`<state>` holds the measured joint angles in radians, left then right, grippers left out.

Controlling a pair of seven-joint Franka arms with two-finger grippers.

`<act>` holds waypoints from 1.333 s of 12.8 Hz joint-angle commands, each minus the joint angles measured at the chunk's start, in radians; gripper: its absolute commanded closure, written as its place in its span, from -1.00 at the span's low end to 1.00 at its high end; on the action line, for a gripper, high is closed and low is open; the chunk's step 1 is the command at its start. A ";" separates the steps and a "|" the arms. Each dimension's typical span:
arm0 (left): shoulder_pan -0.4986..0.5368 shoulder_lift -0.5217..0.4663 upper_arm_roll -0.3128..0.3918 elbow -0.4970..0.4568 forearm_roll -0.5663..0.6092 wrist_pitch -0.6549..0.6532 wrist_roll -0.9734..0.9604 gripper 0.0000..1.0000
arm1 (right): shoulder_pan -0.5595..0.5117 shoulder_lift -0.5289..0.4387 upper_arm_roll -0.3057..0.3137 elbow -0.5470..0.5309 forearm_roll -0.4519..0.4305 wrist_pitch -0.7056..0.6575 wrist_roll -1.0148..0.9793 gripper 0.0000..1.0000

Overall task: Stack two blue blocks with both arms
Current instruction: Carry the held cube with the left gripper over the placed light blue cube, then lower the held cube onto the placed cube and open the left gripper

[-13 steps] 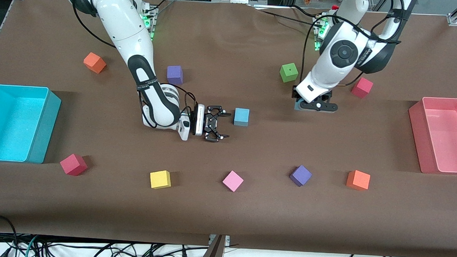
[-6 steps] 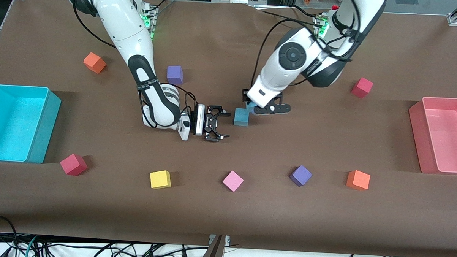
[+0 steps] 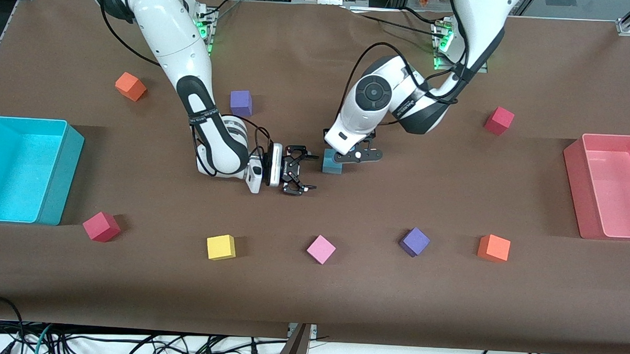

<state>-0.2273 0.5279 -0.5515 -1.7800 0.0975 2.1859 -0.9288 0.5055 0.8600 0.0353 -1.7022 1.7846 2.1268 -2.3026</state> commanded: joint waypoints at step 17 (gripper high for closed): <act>-0.027 0.093 0.016 0.031 0.111 0.142 -0.045 0.65 | 0.002 0.007 0.003 -0.002 0.024 -0.001 -0.024 -1.00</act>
<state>-0.2405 0.6012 -0.5440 -1.7733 0.1611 2.3022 -0.9390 0.5055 0.8664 0.0353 -1.7022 1.7847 2.1271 -2.3035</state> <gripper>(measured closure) 0.401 0.000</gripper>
